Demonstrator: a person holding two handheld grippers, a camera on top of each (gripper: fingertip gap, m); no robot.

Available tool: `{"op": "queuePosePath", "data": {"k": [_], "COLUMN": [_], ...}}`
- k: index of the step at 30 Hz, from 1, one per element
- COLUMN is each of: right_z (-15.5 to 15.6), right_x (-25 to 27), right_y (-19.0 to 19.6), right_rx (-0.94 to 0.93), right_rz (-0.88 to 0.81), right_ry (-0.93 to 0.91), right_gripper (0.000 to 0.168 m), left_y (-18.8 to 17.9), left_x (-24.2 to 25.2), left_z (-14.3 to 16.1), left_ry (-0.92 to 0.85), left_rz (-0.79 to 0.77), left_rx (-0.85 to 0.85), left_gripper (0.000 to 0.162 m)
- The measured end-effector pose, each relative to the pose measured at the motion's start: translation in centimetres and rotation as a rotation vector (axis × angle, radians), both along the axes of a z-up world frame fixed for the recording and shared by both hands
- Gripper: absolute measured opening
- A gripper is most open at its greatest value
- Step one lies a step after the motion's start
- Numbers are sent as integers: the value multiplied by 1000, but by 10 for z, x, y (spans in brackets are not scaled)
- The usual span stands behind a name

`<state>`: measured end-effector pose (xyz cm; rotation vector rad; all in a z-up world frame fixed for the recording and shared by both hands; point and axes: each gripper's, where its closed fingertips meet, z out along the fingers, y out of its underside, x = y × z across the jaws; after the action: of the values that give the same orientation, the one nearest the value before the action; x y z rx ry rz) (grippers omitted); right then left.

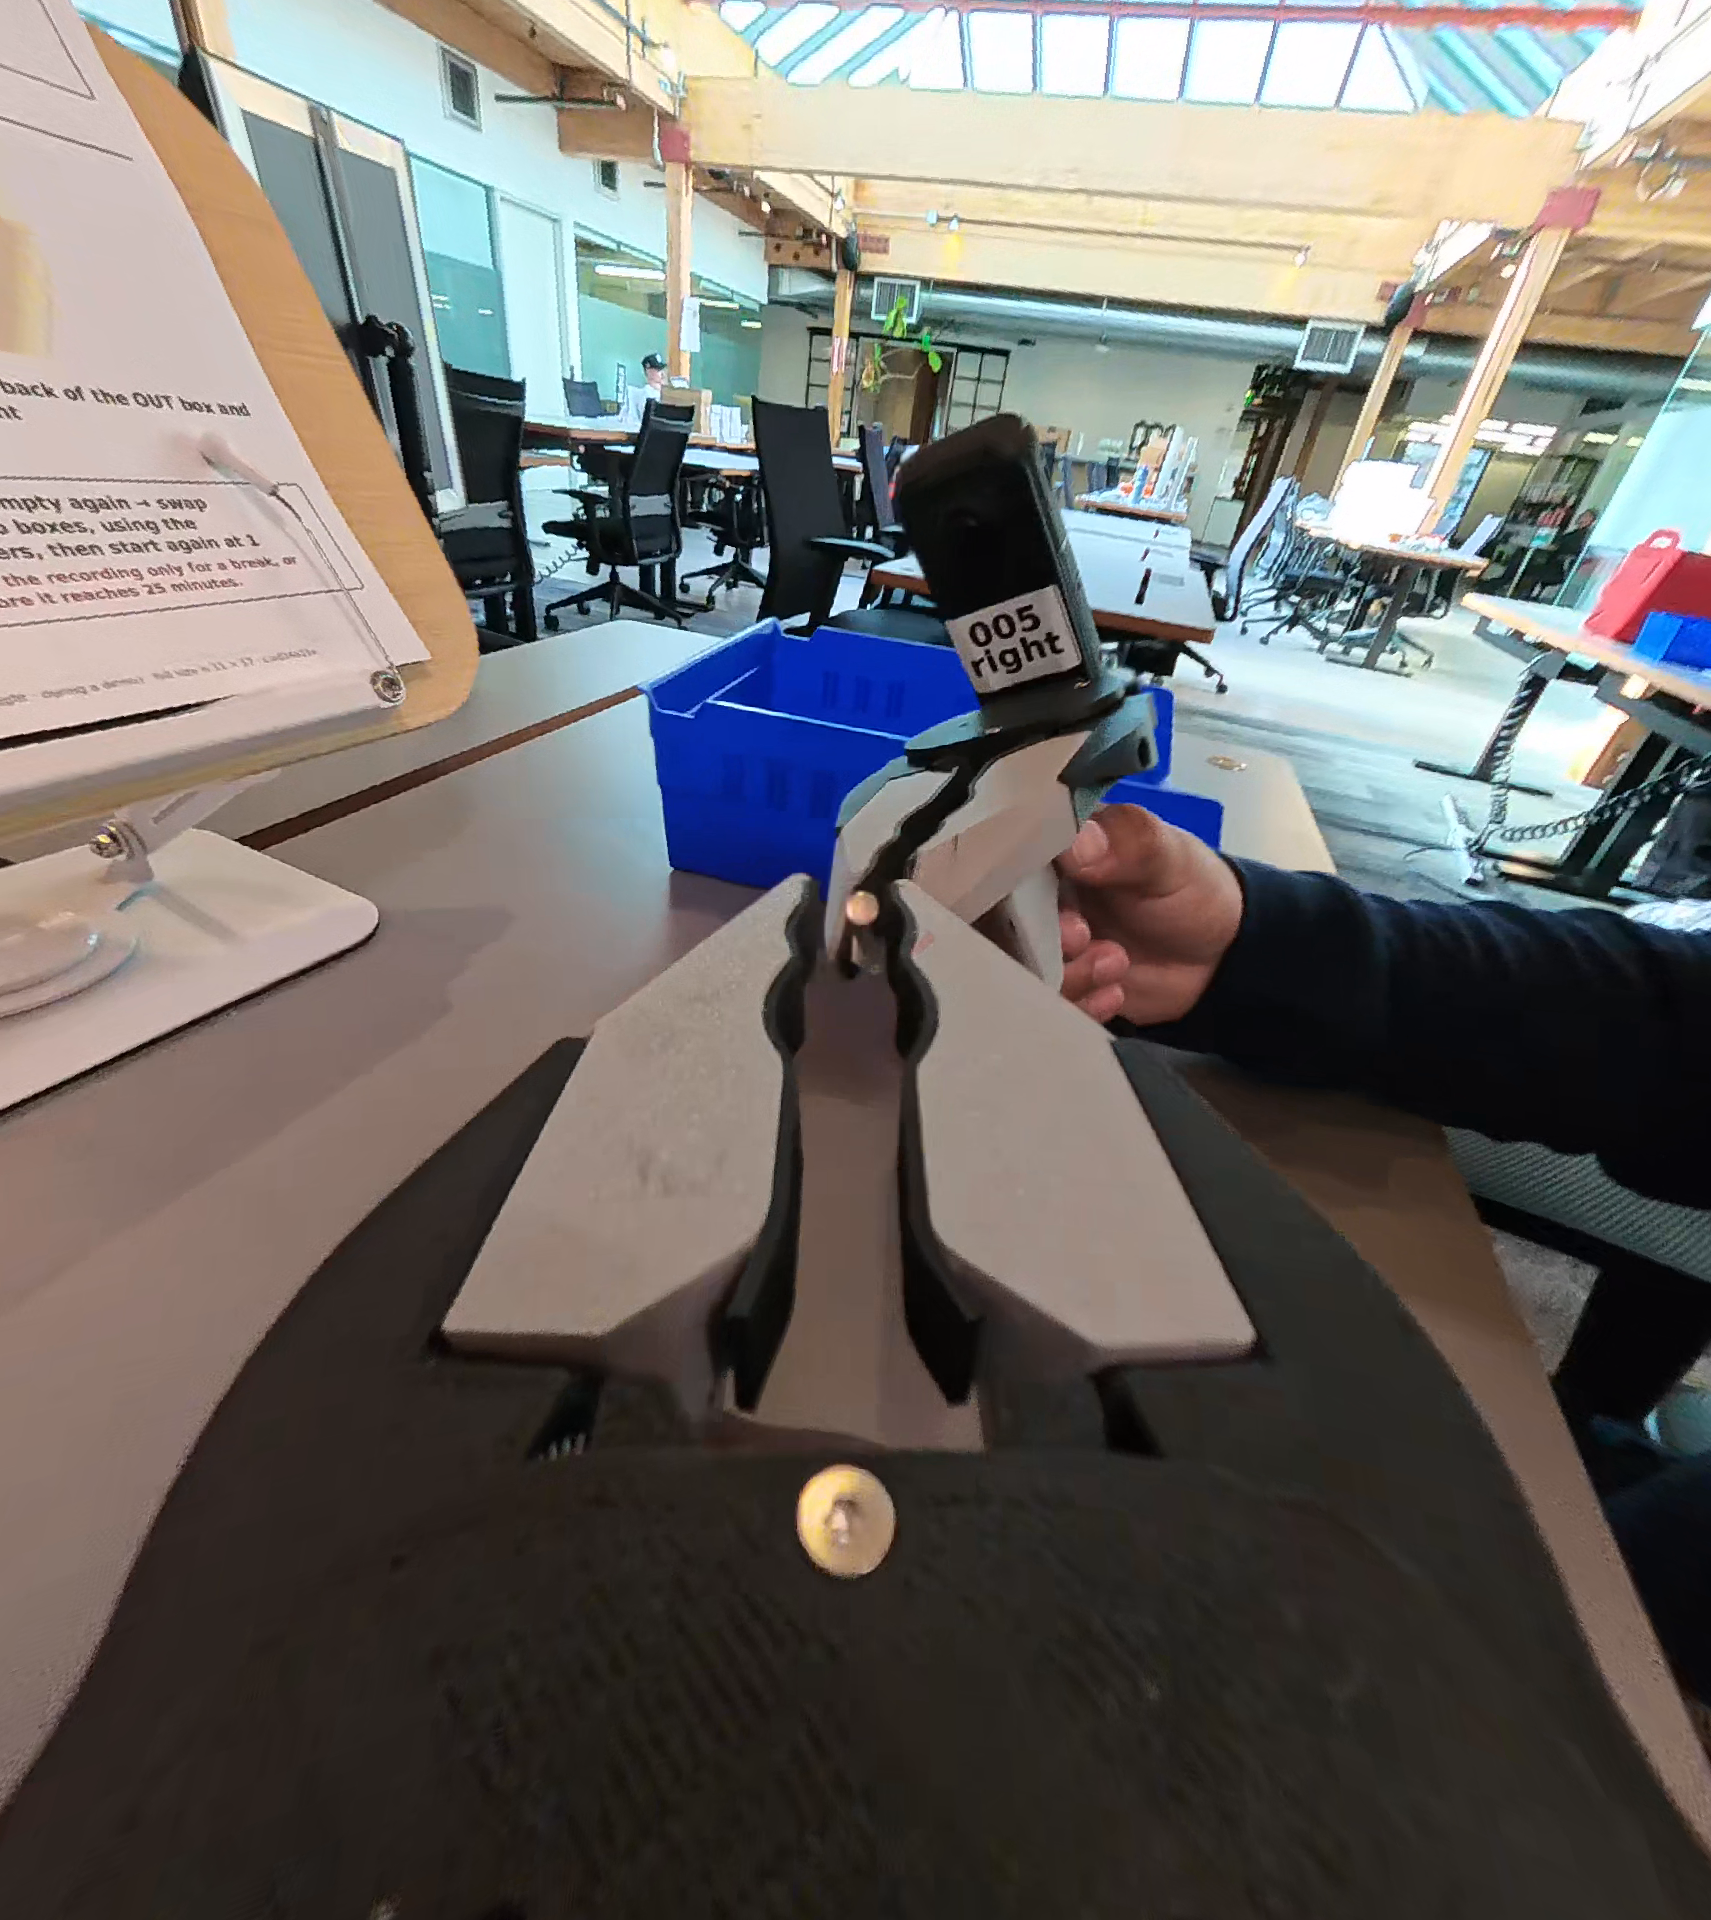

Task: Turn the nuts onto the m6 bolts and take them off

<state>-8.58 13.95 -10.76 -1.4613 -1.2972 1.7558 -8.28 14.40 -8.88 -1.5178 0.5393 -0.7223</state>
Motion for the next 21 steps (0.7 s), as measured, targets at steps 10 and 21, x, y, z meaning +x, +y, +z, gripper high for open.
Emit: {"op": "queuePosePath", "data": {"k": [10, 21], "right_z": [5, -10], "right_x": [-1, 0], "right_y": [-7, -8], "right_rx": [-76, 66], "right_rz": [41, 21], "right_ry": [37, -30], "right_gripper": [7, 0], "left_y": [-4, -6], "left_x": [8, 8], "left_z": [-1, -6], "left_ry": [14, 77], "left_rz": [-40, -36], "left_rx": [6, -41], "left_gripper": [3, 3]}}
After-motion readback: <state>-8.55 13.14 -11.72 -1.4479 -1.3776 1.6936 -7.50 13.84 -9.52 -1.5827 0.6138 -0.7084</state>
